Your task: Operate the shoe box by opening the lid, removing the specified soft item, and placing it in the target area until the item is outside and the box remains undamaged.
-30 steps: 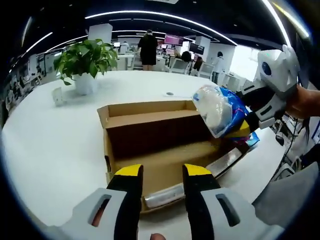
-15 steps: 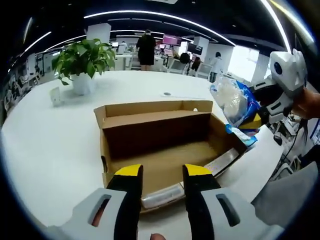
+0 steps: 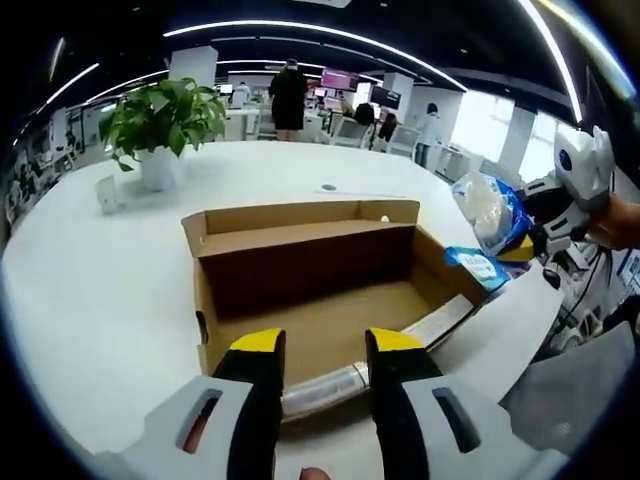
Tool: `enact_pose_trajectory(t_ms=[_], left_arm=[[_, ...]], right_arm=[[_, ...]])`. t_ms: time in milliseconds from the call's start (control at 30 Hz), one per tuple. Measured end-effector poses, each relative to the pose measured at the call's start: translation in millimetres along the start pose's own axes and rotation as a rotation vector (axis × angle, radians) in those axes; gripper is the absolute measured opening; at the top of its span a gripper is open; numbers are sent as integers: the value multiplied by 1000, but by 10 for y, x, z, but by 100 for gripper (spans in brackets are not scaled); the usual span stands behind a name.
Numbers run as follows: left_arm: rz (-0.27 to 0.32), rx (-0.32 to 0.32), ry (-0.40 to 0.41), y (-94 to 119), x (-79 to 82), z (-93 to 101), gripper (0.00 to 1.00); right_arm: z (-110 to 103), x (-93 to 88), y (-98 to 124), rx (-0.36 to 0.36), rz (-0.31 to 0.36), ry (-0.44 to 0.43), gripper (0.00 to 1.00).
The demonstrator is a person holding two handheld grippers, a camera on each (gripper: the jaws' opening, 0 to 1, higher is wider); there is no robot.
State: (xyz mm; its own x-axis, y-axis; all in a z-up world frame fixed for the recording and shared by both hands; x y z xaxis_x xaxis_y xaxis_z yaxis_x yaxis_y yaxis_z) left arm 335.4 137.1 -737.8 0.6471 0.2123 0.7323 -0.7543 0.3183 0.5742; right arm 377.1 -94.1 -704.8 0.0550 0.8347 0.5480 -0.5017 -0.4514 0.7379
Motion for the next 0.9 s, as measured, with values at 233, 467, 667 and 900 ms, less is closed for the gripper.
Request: enact_pose_trajectory(t_ms=[233, 467, 667, 900], left_arm=[[-7, -4, -12, -16, -8, 19, 33], [-19, 0, -13, -36, -28, 7, 32], [-23, 8, -20, -28, -41, -3, 33], [-37, 19, -24, -40, -71, -29, 32]], right_arm=[[37, -357, 147, -28, -39, -47, 35], [75, -683, 291, -49, -75, -87, 35], [97, -938, 416, -60, -106, -107, 35], [157, -1285, 579, -68, -160, -102, 35]])
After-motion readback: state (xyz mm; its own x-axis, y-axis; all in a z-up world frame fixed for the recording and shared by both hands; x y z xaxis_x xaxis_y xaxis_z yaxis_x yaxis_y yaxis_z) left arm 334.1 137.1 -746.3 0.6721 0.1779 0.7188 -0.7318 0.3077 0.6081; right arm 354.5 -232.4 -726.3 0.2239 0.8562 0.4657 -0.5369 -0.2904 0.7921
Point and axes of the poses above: the point that each gripper's makers call its tool centre point, and the gripper's own axes: y roughly backward along the fingers, z roughly to its right, x roughly out of its top, the point moved 1 cm from there along y, roughly backward along the fingers, and after that the axes turned 13 degrees about y, right-handed, at the moved point
